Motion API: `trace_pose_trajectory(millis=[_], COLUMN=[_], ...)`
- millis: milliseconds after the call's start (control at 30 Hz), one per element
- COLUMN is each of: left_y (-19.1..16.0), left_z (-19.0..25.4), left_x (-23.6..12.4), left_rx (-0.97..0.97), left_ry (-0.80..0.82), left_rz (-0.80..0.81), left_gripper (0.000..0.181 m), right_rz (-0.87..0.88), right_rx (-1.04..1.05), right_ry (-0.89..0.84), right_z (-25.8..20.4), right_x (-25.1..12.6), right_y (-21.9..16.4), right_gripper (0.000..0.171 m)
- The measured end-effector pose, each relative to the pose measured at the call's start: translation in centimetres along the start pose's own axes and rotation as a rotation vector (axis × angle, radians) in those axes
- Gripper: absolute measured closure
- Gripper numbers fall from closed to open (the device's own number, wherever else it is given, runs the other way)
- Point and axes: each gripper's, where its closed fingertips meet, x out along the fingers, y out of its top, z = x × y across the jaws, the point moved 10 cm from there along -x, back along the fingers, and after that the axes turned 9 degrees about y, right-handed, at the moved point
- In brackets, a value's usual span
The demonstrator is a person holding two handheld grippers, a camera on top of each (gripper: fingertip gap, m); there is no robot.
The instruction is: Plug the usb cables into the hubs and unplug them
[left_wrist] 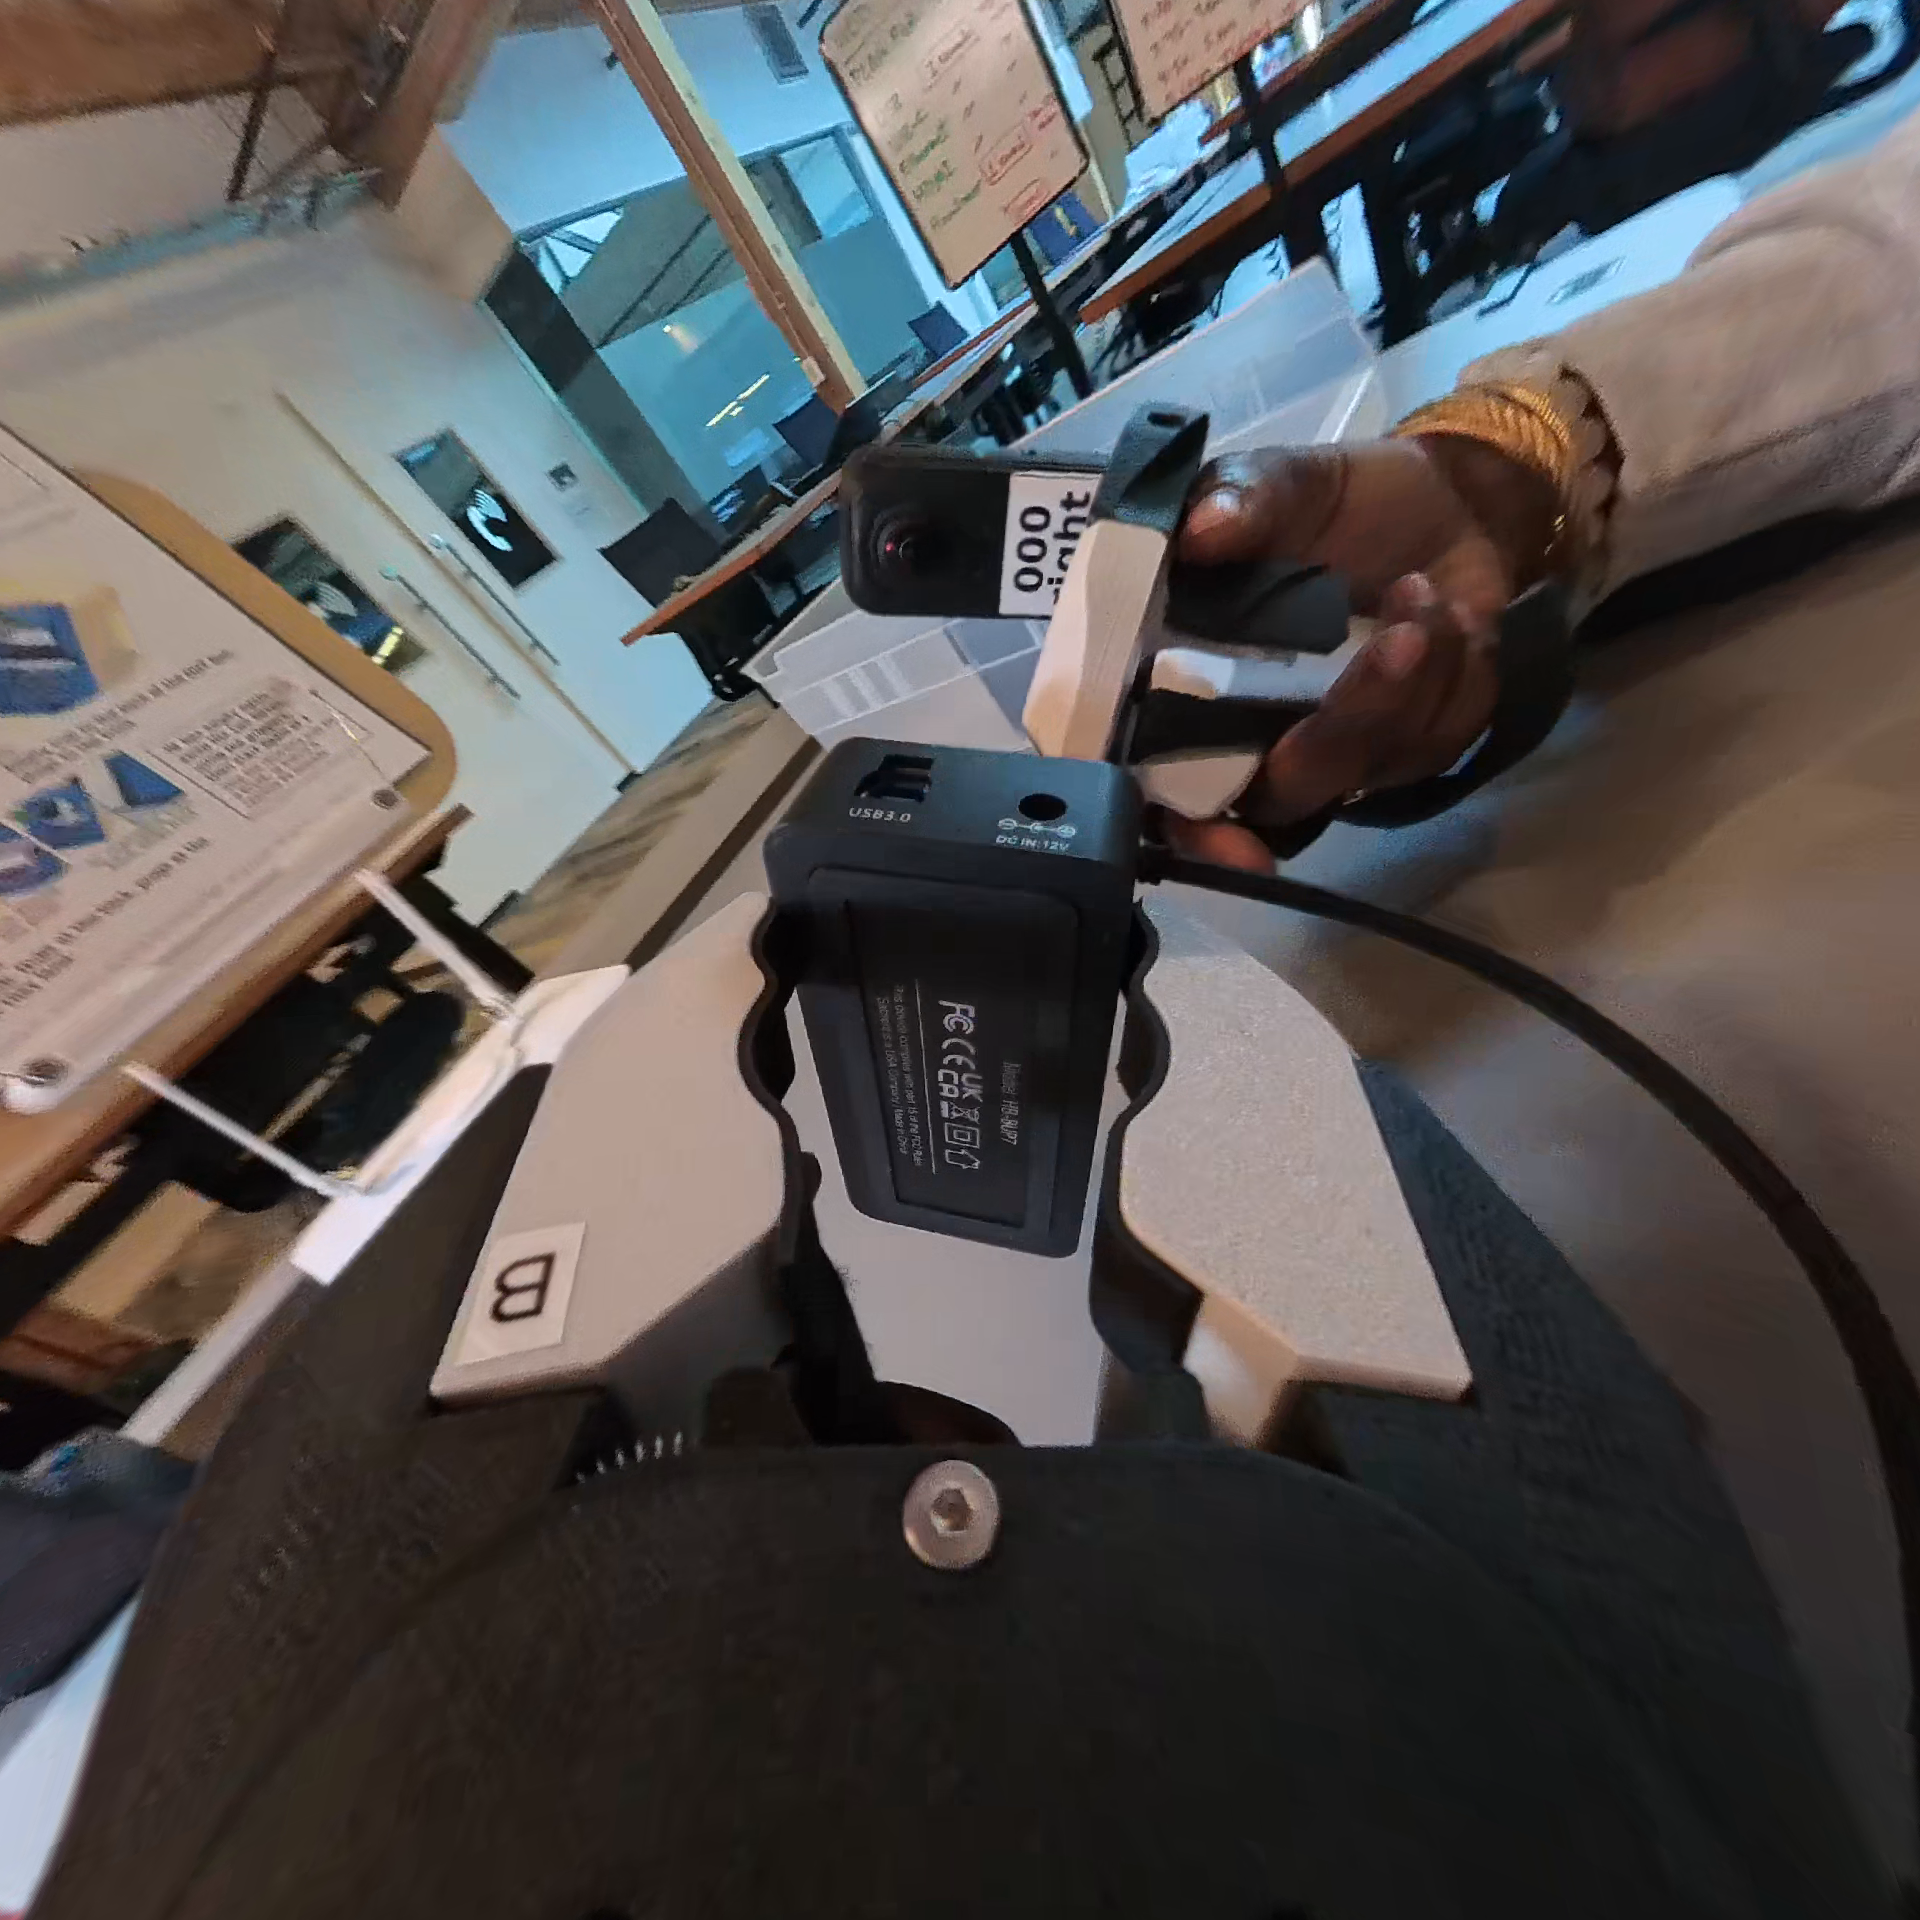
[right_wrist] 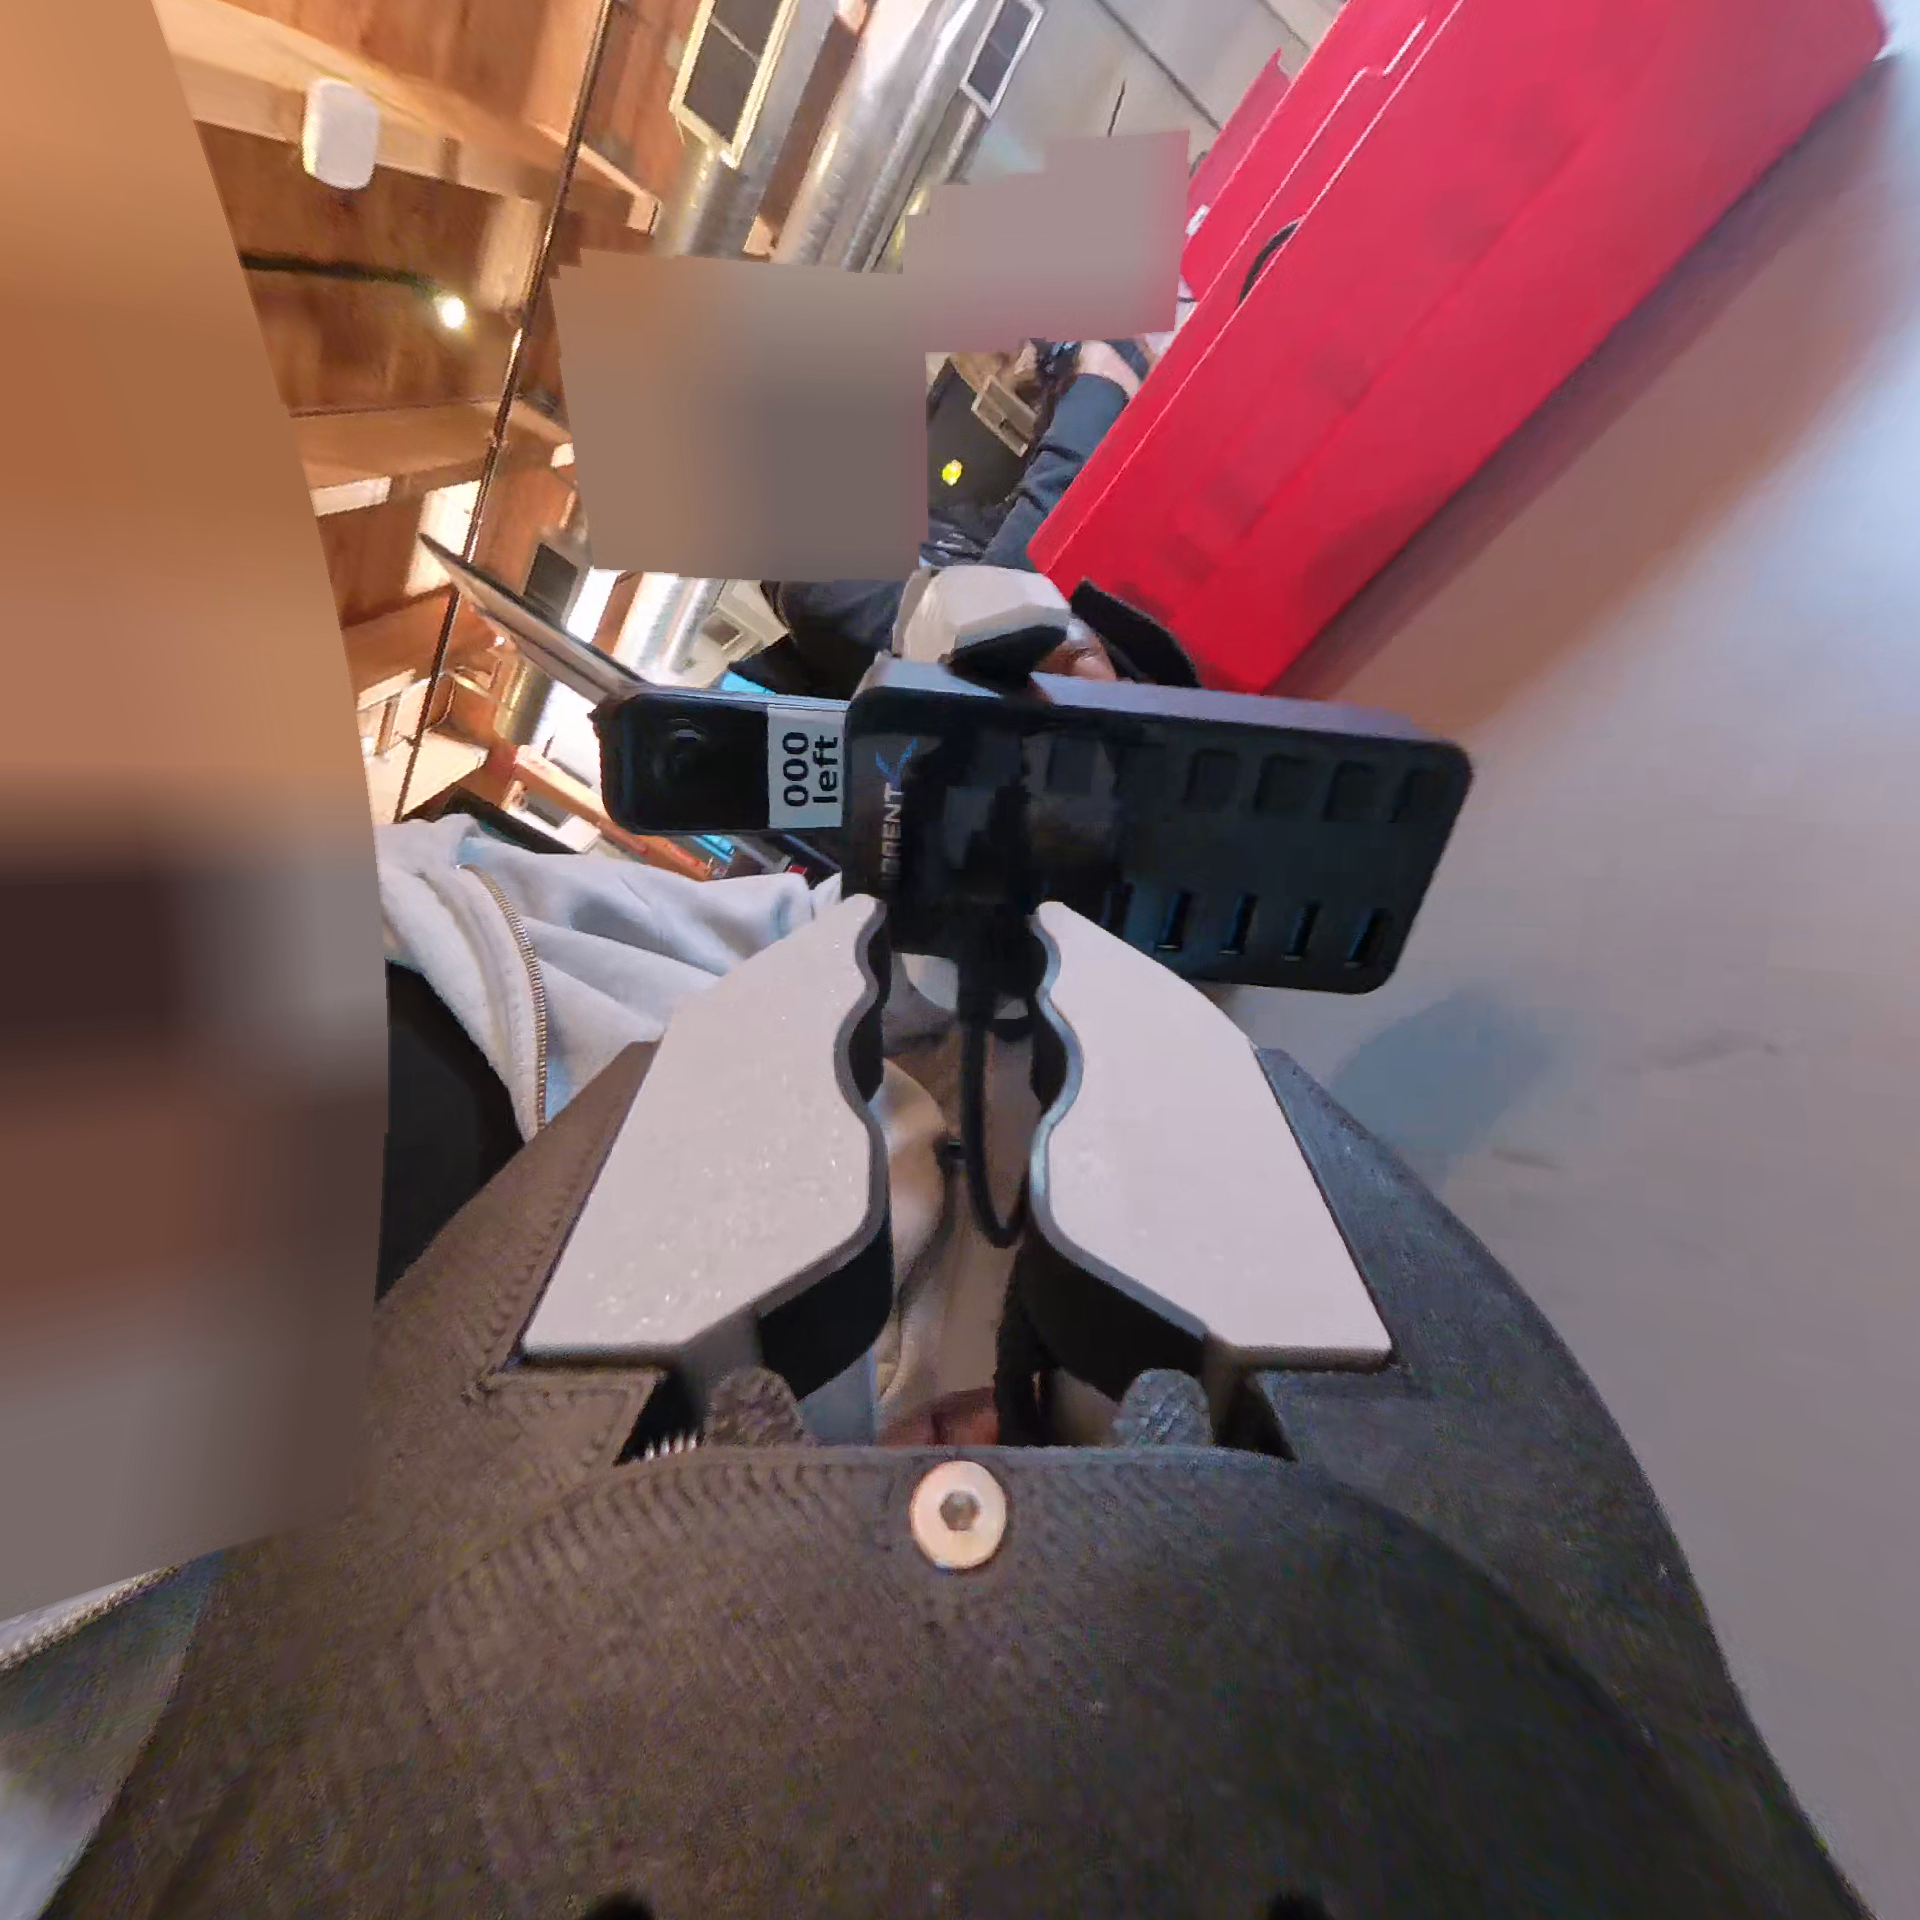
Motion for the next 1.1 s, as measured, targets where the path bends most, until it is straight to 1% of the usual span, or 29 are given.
trace_pose_trajectory(millis=[33, 67, 100, 233, 367, 567, 600, 667, 700, 733, 767, 833, 867, 933, 1000, 1100], left_y=[0.0, 0.1, 0.2, 1.0, 1.3, 1.3, 1.3, 0.6, 0.3, 0.3, 0.5, 1.2, 1.5, 1.3, 0.8, 0.5], left_z=[0.1, 0.2, 0.2, 0.0, 0.0, -0.7, -1.3, -5.2, -6.3, -6.1, -5.4, -4.0, -3.6, -3.3, -3.2, -3.1], left_x=[0.0, -0.1, -0.2, -0.6, -0.8, -1.1, -1.5, -4.5, -5.7, -5.9, -5.5, -4.2, -3.8, -3.4, -3.4, -3.7], left_rx=[0.031, 0.048, 0.052, 0.107, 0.111, 0.101, 0.064, -0.182, -0.252, -0.254, -0.247, -0.219, -0.208, -0.211, -0.191, -0.202], left_ry=[0.011, 0.016, 0.017, 0.041, 0.038, 0.084, 0.124, 0.279, 0.296, 0.278, 0.237, 0.137, 0.112, 0.099, 0.101, 0.104], left_rz=[0.0, 0.007, 0.014, 0.039, 0.033, 0.035, 0.046, 0.111, 0.138, 0.163, 0.177, 0.188, 0.191, 0.177, 0.142, 0.122], left_gripper=[0.12, 0.12, 0.12, 0.12, 0.121, 0.121, 0.121, 0.122, 0.122, 0.122, 0.122, 0.122, 0.121, 0.121, 0.121, 0.121], right_rz=[-0.006, -0.01, -0.011, -0.014, -0.036, 0.005, 0.045, 0.295, 0.329, 0.281, 0.205, 0.118, 0.085, 0.027, 0.008, -0.01], right_rx=[0.0, -0.007, -0.025, -0.078, -0.073, -0.117, -0.134, -0.167, -0.217, -0.273, -0.314, -0.332, -0.357, -0.42, -0.475, -0.638], right_ry=[0.003, -0.015, -0.027, 0.0, 0.017, -0.015, -0.02, -0.066, -0.041, -0.032, -0.023, 0.033, 0.019, -0.041, -0.091, -0.256], right_z=[0.0, 0.1, 0.1, -0.4, -0.5, -0.8, -1.1, -1.9, -2.8, -3.6, -4.0, -4.4, -4.5, -5.1, -6.3, -9.3], right_x=[0.2, 0.3, 0.4, 0.6, 0.6, 0.9, 0.2, -4.4, -5.3, -4.6, -3.1, -0.6, 0.0, 0.4, 0.1, -1.0], right_y=[-0.1, -0.1, -0.2, 0.0, 0.2, 0.8, 1.1, 2.6, 3.1, 3.2, 3.1, 3.1, 3.1, 3.0, 3.0, 2.9], right_gripper=[0.149, 0.158, 0.163, 0.163, 0.163, 0.163, 0.163, 0.163, 0.163, 0.163, 0.163, 0.163, 0.163, 0.163, 0.163, 0.163])
